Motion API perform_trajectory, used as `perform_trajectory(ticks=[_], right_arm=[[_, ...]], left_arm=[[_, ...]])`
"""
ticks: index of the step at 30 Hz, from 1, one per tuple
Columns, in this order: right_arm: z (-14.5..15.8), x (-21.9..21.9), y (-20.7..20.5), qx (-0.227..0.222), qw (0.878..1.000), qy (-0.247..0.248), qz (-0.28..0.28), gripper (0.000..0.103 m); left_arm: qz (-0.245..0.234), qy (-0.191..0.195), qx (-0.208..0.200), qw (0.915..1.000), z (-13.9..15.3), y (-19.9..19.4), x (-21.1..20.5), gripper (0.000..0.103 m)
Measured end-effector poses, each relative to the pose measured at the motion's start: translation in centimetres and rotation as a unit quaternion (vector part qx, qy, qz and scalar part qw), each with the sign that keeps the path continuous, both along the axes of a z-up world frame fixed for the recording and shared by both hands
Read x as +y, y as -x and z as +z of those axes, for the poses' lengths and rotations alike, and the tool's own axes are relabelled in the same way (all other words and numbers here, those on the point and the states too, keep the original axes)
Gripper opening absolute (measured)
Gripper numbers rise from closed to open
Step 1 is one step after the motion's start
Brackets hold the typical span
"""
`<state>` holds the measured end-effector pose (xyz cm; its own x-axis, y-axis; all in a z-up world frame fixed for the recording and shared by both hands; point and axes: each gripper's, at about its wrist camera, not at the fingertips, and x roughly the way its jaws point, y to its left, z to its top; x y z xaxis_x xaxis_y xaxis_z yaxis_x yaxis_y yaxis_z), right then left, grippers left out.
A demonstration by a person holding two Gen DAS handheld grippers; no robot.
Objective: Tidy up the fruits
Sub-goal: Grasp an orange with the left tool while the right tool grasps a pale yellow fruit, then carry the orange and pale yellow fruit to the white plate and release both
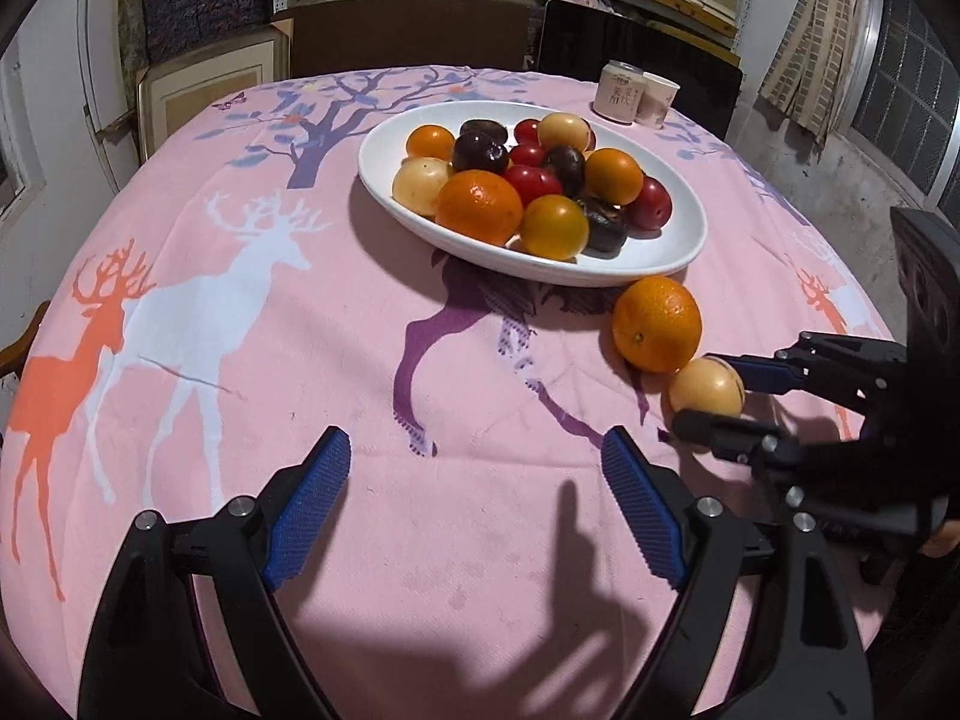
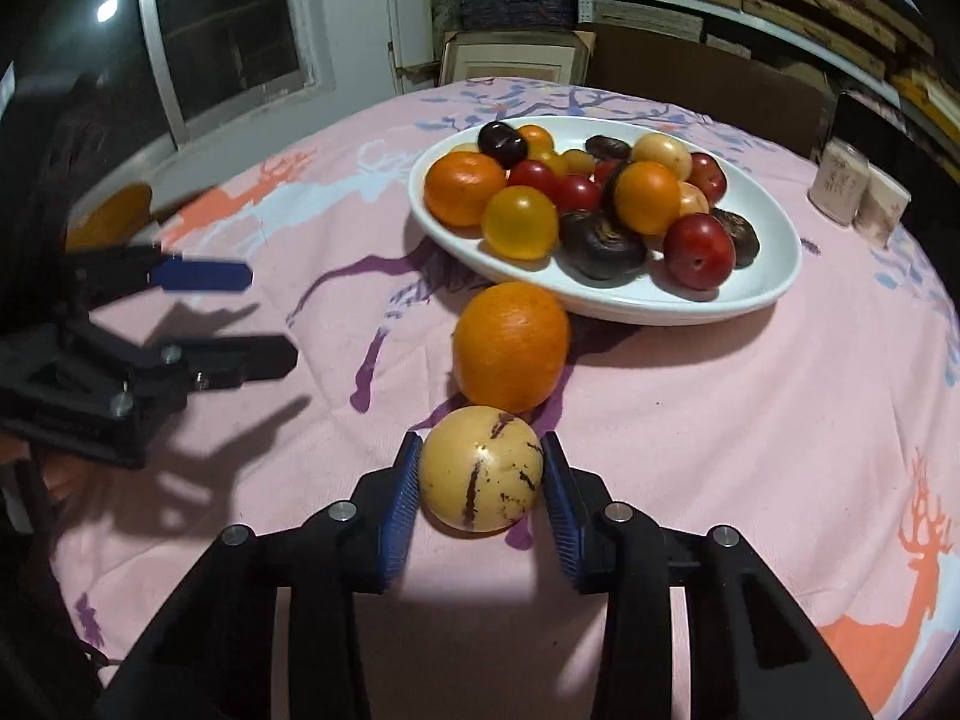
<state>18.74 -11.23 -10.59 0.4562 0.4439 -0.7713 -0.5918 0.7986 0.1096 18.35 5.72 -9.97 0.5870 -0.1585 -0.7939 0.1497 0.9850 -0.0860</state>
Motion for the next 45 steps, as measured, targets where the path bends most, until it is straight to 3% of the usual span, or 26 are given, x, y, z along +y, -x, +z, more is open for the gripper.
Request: perform_trajectory(ticks=[5, 10, 14, 17, 18, 19, 29, 39, 45], right_arm=[[1.0, -2.3, 0.6, -0.023, 0.999, -0.022, -0.021, 0.04], [1.7, -6.7, 1.2, -0.046, 0.994, -0.051, -0.083, 0.04], [1.8, -10.2, 0.8, -0.037, 0.987, -0.082, -0.13, 0.04], [1.7, -11.1, 0.9, -0.033, 0.986, -0.097, -0.134, 0.04], [1.7, -11.1, 1.1, -0.035, 0.986, -0.099, -0.13, 0.04], [1.8, -11.0, 1.2, -0.037, 0.986, -0.099, -0.126, 0.04], [1.7, -11.2, 1.2, -0.034, 0.986, -0.111, -0.121, 0.04], [2.5, -11.0, 1.6, -0.046, 0.984, -0.127, -0.114, 0.04], [5.3, -9.7, -0.4, -0.059, 0.984, -0.132, -0.106, 0.04]], left_arm=[[-0.018, -0.011, -0.009, 0.9997, 0.4, -0.1, -2.0, 0.083], [-0.056, -0.026, -0.025, 0.9978, 1.0, -1.5, -6.3, 0.083], [-0.068, -0.041, -0.021, 0.9966, 0.2, -3.2, -9.5, 0.083], [-0.06, -0.042, -0.021, 0.9971, -0.5, -4.4, -10.5, 0.083], [-0.06, -0.036, -0.022, 0.9973, -0.6, -4.7, -10.6, 0.07], [-0.065, -0.025, -0.018, 0.9974, -0.8, -4.9, -10.5, 0.045], [-0.077, -0.02, -0.031, 0.9964, -0.7, -3.6, -10.3, 0.045], [-0.059, 0.014, -0.075, 0.9953, 2.5, -0.3, -6.7, 0.045], [-0.045, 0.01, -0.093, 0.9946, 5.3, -2.1, -4.8, 0.045]])
